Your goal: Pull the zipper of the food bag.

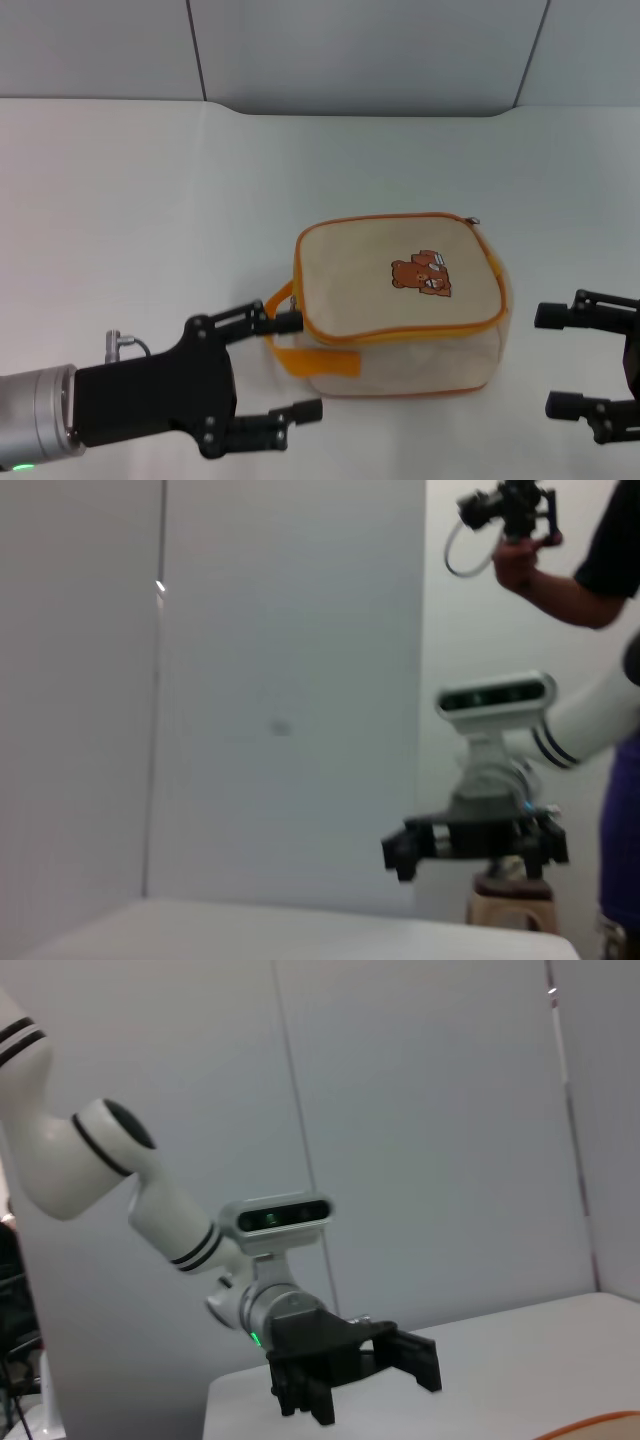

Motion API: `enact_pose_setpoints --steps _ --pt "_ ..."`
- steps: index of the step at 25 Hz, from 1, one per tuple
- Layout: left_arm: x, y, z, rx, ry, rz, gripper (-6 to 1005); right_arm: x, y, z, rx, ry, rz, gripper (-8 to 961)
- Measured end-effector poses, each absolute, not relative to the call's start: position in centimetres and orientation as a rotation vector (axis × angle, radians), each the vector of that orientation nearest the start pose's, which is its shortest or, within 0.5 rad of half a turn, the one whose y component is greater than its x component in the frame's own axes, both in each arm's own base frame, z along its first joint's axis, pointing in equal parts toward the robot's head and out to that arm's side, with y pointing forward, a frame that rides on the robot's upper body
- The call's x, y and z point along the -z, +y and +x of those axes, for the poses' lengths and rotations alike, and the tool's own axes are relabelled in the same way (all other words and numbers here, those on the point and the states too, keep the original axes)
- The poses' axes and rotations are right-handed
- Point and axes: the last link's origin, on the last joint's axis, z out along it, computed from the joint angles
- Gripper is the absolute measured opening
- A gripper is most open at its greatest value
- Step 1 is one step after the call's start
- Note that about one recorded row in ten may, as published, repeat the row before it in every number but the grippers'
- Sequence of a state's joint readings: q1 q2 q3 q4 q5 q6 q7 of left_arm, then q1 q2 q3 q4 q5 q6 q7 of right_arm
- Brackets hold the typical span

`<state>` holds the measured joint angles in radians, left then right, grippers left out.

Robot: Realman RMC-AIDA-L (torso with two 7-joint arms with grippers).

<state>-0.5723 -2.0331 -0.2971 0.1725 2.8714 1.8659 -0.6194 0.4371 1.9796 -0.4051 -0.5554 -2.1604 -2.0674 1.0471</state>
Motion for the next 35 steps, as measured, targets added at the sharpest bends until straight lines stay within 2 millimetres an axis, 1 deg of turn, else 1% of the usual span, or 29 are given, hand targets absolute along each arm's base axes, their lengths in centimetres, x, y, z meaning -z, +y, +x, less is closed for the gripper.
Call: enact_pose_setpoints --steps 4,12,21,26,35 --pt "3.6 24.7 -26.9 1.116 -0.177 -2.807 814 -5.0 25.0 28.8 -1.023 0.309 -2.866 826" --pt "3.6 24.5 -27.1 1.113 -0.182 -2.806 810 -4.9 25.2 28.7 -1.0 0.361 -2.888 825" --pt "3.6 24.5 -27.0 1.116 -0.171 -2.8 811 -4.5 25.1 28.8 -0.987 0.378 -2.879 825" --pt "3.8 24.4 -26.9 1.118 -0.171 -2.799 811 -4.3 25.3 28.9 -0.975 0.38 -2.859 825" --pt "3.8 24.5 -27.0 1.117 -0.172 -2.788 810 -3.6 25.7 28.4 -0.96 0.356 -2.854 826"
